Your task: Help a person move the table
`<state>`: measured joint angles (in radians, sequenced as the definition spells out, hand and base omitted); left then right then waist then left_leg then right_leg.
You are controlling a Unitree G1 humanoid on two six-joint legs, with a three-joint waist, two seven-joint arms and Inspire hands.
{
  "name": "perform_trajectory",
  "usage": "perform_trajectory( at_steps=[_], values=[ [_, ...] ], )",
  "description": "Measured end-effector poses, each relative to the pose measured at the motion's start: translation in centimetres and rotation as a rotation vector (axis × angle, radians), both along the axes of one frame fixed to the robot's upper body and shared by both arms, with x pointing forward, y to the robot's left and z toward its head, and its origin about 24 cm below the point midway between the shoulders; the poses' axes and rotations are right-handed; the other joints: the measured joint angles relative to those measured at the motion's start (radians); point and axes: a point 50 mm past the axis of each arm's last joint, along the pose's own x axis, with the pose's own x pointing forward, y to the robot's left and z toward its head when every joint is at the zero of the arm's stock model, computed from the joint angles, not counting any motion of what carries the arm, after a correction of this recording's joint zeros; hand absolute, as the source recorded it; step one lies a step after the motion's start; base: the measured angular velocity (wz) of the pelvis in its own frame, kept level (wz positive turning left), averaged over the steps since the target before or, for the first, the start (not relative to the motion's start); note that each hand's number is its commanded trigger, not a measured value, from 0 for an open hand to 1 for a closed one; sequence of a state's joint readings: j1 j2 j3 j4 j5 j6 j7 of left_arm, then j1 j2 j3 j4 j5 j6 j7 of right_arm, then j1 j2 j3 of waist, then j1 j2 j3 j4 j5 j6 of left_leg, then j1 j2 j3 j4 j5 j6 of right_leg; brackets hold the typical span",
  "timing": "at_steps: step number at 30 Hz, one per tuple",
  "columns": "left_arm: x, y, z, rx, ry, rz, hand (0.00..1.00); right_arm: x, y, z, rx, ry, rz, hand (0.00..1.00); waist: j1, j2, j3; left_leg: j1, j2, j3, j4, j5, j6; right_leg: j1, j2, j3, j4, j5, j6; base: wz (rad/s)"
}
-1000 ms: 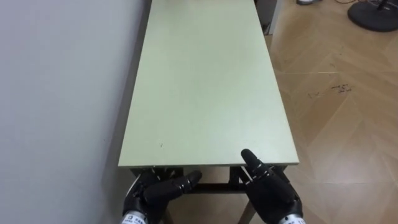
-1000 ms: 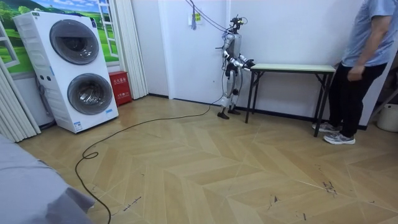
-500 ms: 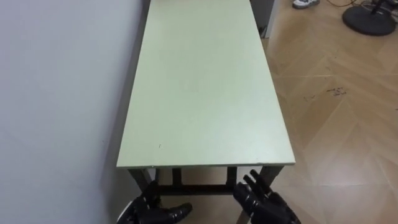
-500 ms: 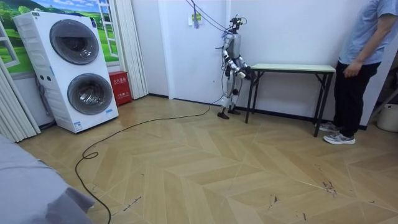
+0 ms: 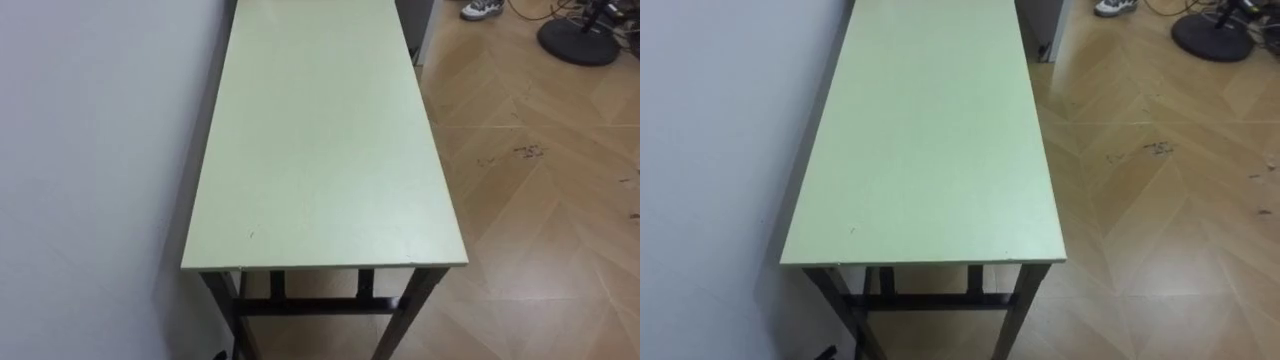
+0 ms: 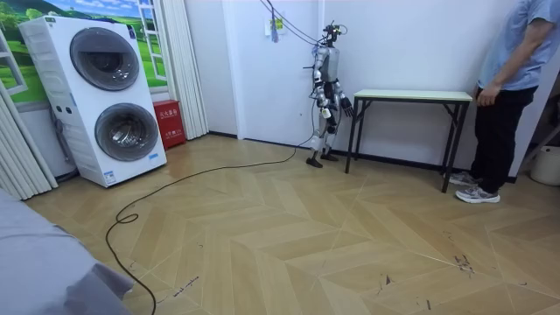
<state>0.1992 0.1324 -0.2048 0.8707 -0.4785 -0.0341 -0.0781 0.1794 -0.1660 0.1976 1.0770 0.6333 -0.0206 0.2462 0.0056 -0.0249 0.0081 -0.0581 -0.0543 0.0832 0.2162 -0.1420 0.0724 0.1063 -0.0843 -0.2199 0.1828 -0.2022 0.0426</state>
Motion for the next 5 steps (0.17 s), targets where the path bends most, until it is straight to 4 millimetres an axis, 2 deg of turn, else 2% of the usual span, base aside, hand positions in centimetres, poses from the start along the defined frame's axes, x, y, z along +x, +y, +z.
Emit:
perform_trajectory(
  at_steps=[1, 3, 5],
  values=[
    [-0.1, 0.1, -0.1, 0.006, 0.006, 0.003, 0.00, -0.4, -0.1, -0.1, -0.008, 0.018, -0.008, 0.00, 0.000, 0.001, -0.0001, 0.002, 0.000, 0.000, -0.005, 0.001, -0.001, 0.001, 0.000, 0.000, 0.000, 0.000, 0.000, -0.03],
    [-0.5, 0.2, -0.2, 0.019, 0.021, -0.003, 0.00, -1.4, -0.4, -0.3, -0.030, 0.064, -0.028, 0.00, -0.002, -0.001, -0.0074, 0.004, 0.000, -0.001, -0.013, 0.004, -0.004, 0.000, 0.001, 0.000, -0.001, 0.000, 0.000, 0.00],
    [-1.0, 0.5, -0.4, 0.056, 0.043, -0.033, 0.00, -2.3, -0.6, -0.6, -0.047, 0.108, -0.069, 0.00, -0.002, -0.005, -0.0073, 0.011, 0.001, 0.001, -0.016, 0.006, -0.008, 0.007, 0.004, 0.000, -0.016, 0.001, -0.002, 0.00]
  ],
)
